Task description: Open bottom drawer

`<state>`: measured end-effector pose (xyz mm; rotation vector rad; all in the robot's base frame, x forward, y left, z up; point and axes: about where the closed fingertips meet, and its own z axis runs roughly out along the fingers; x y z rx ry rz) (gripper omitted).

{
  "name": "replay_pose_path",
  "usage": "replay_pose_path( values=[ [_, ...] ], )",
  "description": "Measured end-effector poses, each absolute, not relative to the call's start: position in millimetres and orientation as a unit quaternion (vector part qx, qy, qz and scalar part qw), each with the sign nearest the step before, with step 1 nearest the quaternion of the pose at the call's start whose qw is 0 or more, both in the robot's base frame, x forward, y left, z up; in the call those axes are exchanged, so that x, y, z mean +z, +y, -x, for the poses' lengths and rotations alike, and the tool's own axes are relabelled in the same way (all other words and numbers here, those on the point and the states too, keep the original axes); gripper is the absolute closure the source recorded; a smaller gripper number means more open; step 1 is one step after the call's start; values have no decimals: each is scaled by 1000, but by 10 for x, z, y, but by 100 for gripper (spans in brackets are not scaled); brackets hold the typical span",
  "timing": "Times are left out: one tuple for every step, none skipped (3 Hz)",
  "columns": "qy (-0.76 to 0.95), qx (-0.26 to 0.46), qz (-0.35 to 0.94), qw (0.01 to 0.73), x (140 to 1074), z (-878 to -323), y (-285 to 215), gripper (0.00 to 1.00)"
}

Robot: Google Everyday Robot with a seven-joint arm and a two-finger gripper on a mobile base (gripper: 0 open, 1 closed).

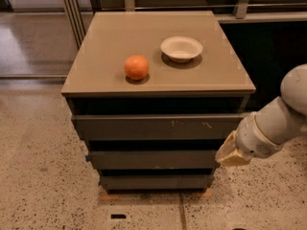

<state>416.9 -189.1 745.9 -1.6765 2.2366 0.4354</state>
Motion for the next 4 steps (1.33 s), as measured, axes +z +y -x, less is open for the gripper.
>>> replay_pose_path(
  values=[
    [782,171,582,145,7211,-4126,-1872,100],
    [782,171,582,145,7213,-4126,-1871,100],
    [787,167,577,142,7026,-4164,-1917,100],
    [772,157,598,145,6253,-4241,-2081,100]
  ],
)
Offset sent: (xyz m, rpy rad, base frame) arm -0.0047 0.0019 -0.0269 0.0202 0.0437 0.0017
